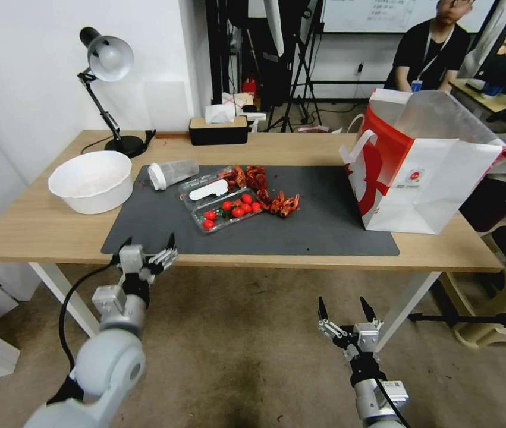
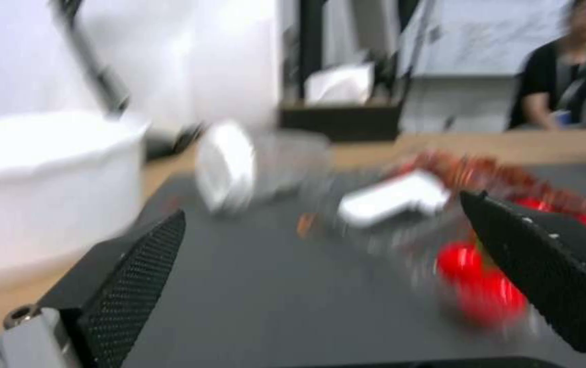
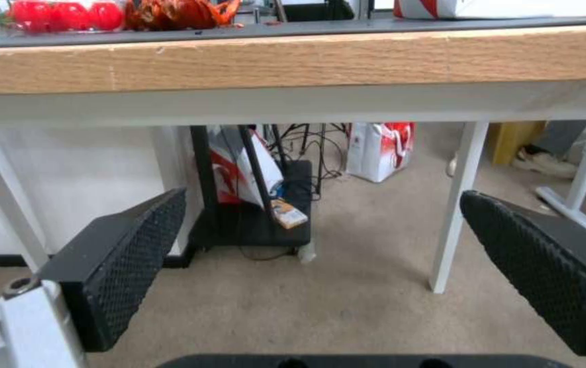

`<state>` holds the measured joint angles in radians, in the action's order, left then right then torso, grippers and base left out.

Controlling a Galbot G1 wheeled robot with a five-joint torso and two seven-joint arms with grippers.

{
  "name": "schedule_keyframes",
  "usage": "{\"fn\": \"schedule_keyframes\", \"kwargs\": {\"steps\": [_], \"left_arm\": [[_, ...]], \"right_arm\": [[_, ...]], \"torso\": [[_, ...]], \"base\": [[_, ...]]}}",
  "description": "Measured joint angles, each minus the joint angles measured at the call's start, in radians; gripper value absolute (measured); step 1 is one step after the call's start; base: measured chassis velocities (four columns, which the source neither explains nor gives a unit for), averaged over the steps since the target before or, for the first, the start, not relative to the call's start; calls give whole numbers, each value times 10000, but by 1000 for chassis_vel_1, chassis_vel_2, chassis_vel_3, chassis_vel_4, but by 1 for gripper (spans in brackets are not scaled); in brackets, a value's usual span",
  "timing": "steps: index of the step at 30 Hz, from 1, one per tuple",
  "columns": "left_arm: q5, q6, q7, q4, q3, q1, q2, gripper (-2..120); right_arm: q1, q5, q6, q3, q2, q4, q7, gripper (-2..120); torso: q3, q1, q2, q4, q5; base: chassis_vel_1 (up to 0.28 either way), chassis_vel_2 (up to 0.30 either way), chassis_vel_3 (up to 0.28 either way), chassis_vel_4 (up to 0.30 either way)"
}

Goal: Pick up the trash from the table and place it into the takeout bag.

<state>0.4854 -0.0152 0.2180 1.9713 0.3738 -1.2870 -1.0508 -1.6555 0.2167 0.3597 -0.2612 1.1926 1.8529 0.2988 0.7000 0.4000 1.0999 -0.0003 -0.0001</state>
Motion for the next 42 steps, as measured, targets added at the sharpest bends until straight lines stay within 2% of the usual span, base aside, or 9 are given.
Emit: {"fn": "schedule_keyframes", "kwargs": {"steps": [3, 8, 13, 16, 19, 20, 24, 36, 42], "left_arm": [[166, -257, -512, -422, -124, 546, 349, 100], [979, -716, -2221, -1574, -520, 2274, 1334, 100], [1034, -606, -2968, -2434, -993, 3593, 1805, 100], [1023, -503, -3517, -3223, -1366, 4657, 2101, 100], [1143, -328, -4597, -4514, -1949, 6069, 2354, 100], [1143, -328, -4597, -4514, -1949, 6069, 2354, 100], [1353, -354, -5897, -6336, -2989, 7754, 2475, 100], [776, 445, -8336, -8556, -4176, 9677, 2146, 100], [-2, 848, -8351, -8945, -4600, 10137, 2042, 100]], "right_arm": [[-32, -17, -4, 13, 18, 0, -4, 100], [-71, -53, -16, -25, 83, -22, -6, 100], [-75, -66, -32, -56, 85, -17, -3, 100], [-61, -71, -52, -64, 85, -2, 2, 100], [-67, -77, -67, -68, 98, -4, 9, 100], [-67, -77, -67, -68, 98, -4, 9, 100], [-157, -88, -57, -98, 122, -17, 12, 100], [-151, -101, -35, -117, 129, -59, 25, 100], [-174, -102, -19, -116, 122, -76, 34, 100]], "torso": [[1, 1, 0, -1, -1], [1, 1, 0, 5, 0], [1, 0, 0, 2, 1], [1, 1, 0, 0, 2], [1, 0, 0, 5, 1], [1, 0, 0, 5, 1], [1, 1, 0, 0, 0], [0, 0, 0, 3, -1], [0, 0, 0, 2, 0]], "base": [[0, 0, 0, 0], [0, 0, 0, 0], [0, 0, 0, 0], [0, 0, 0, 0], [0, 0, 0, 0], [0, 0, 0, 0], [0, 0, 0, 0], [0, 0, 0, 0], [0, 0, 0, 0]]}}
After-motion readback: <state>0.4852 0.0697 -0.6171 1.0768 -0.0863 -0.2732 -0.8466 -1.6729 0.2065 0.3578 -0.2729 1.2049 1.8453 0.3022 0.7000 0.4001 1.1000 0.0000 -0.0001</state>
